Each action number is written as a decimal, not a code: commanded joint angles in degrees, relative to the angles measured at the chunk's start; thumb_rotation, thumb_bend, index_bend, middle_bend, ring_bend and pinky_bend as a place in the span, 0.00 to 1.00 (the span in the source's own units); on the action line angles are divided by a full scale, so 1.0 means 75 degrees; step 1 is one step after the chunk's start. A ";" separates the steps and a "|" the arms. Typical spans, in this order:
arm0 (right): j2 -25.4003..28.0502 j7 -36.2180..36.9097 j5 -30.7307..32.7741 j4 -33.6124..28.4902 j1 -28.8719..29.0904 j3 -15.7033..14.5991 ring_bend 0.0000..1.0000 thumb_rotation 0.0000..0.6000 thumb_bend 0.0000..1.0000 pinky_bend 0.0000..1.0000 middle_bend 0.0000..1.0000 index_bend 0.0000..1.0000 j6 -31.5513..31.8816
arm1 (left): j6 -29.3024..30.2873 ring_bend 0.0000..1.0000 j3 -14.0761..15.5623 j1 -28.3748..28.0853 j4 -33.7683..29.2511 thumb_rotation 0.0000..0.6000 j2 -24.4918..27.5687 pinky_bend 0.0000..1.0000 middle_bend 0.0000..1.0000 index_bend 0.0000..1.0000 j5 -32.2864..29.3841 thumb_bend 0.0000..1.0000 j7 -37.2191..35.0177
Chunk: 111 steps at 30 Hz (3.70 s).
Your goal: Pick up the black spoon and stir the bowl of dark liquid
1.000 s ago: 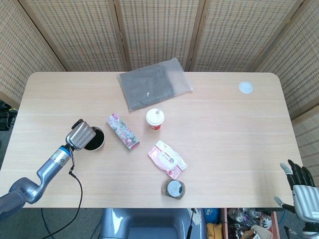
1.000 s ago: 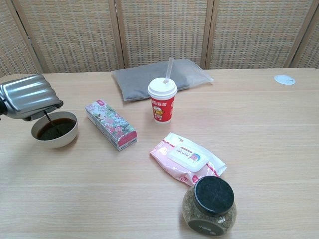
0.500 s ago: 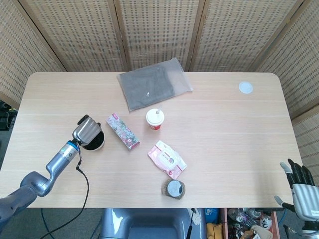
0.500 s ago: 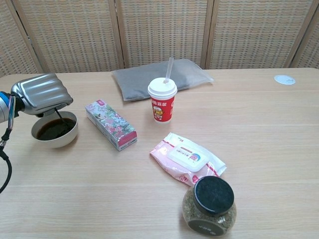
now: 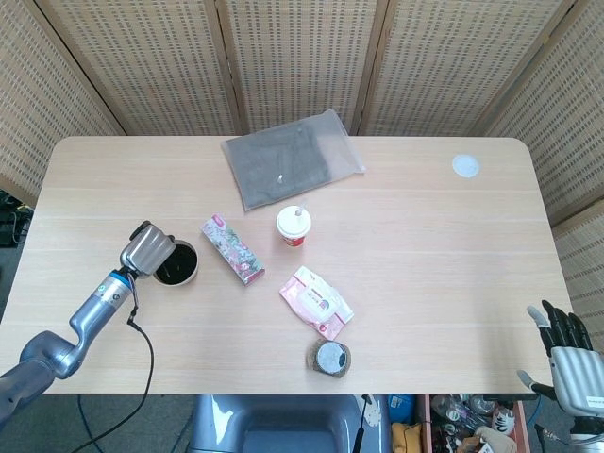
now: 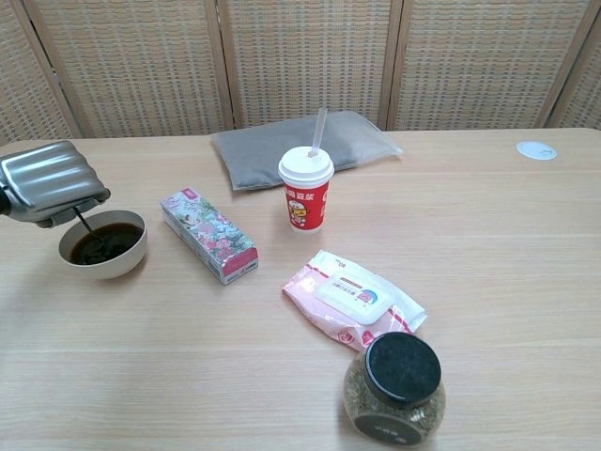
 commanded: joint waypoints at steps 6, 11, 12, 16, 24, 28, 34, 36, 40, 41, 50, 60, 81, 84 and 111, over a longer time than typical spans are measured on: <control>-0.0021 0.0051 -0.0004 0.0052 0.0009 -0.0002 0.00 1.00 0.09 0.00 0.09 0.08 -0.0006 | 0.0219 0.72 0.0083 0.0083 -0.0325 1.00 0.0150 0.73 0.82 0.72 0.0123 0.41 -0.0223; -0.0018 0.0073 0.0033 0.0082 -0.0013 -0.0002 0.00 1.00 0.09 0.00 0.09 0.08 0.0002 | 0.0129 0.72 -0.0001 -0.0052 -0.0426 1.00 0.0047 0.73 0.82 0.72 0.0116 0.41 -0.0053; -0.0016 0.0074 0.0032 0.0081 -0.0016 -0.0002 0.00 1.00 0.09 0.00 0.09 0.08 0.0008 | 0.0111 0.72 -0.0018 -0.0069 -0.0414 1.00 0.0026 0.73 0.82 0.72 0.0105 0.41 -0.0022; -0.0011 0.0068 0.0053 0.0073 -0.0027 0.0001 0.00 1.00 0.09 0.00 0.09 0.08 0.0014 | -0.0018 0.72 -0.0123 -0.0161 -0.0282 1.00 -0.0092 0.73 0.82 0.72 0.0015 0.41 0.0041; -0.0048 0.0057 0.0084 0.0080 -0.0037 -0.0006 0.00 1.00 0.09 0.00 0.09 0.08 -0.0010 | -0.0318 0.72 -0.0254 -0.0281 0.0213 1.00 -0.0339 0.73 0.82 0.72 -0.0176 0.41 0.0012; -0.0041 0.0053 0.0076 0.0081 -0.0029 -0.0001 0.00 1.00 0.09 0.00 0.09 0.08 -0.0008 | -0.0248 0.72 -0.0201 -0.0195 0.0261 1.00 -0.0301 0.73 0.82 0.72 -0.0168 0.41 -0.0105; -0.0059 0.0081 0.0062 0.0102 -0.0017 -0.0004 0.00 1.00 0.09 0.00 0.09 0.08 -0.0022 | 0.0046 0.72 -0.0031 -0.0023 -0.0025 1.00 -0.0071 0.73 0.82 0.72 -0.0012 0.41 -0.0309; -0.0063 0.0088 0.0056 0.0110 -0.0013 -0.0005 0.00 1.00 0.09 0.00 0.09 0.08 -0.0024 | 0.0121 0.72 0.0001 0.0004 -0.0120 1.00 -0.0012 0.73 0.82 0.72 0.0029 0.41 -0.0331; -0.0073 0.0102 0.0031 0.0126 -0.0002 -0.0007 0.00 1.00 0.09 0.00 0.09 0.08 -0.0021 | 0.0221 0.72 0.0026 0.0050 -0.0392 1.00 0.0110 0.73 0.82 0.72 0.0065 0.41 -0.0361; -0.0075 0.0105 0.0029 0.0129 -0.0002 -0.0006 0.00 1.00 0.09 0.00 0.09 0.08 -0.0018 | 0.0226 0.72 0.0028 0.0049 -0.0429 1.00 0.0124 0.73 0.82 0.72 0.0071 0.41 -0.0345; -0.0061 0.0124 0.0076 0.0152 -0.0038 0.0001 0.00 1.00 0.09 0.00 0.09 0.08 0.0011 | -0.0092 0.72 -0.0147 -0.0226 -0.0384 1.00 -0.0076 0.73 0.82 0.72 -0.0017 0.41 0.0009; -0.0025 0.0046 0.0093 0.0079 -0.0054 0.0005 0.00 1.00 0.09 0.00 0.09 0.08 0.0028 | -0.0418 0.72 -0.0286 -0.0455 0.0165 1.00 -0.0447 0.73 0.82 0.72 -0.0159 0.41 0.0095; -0.0047 0.0019 0.0035 0.0046 -0.0002 0.0001 0.00 1.00 0.09 0.00 0.09 0.08 -0.0013 | 0.0024 0.72 0.0057 0.0030 -0.0375 1.00 0.0164 0.73 0.82 0.72 -0.0019 0.41 -0.0376; -0.0063 0.0037 0.0007 0.0057 0.0008 -0.0004 0.00 1.00 0.09 0.00 0.09 0.08 -0.0010 | 0.0056 0.72 0.0042 0.0051 -0.0604 1.00 0.0230 0.73 0.82 0.72 -0.0031 0.41 -0.0351; -0.0047 0.0006 0.0063 0.0041 -0.0040 0.0003 0.00 1.00 0.09 0.00 0.09 0.08 0.0029 | -0.0283 0.72 -0.0198 -0.0336 0.0297 1.00 -0.0330 0.73 0.82 0.72 -0.0139 0.41 0.0114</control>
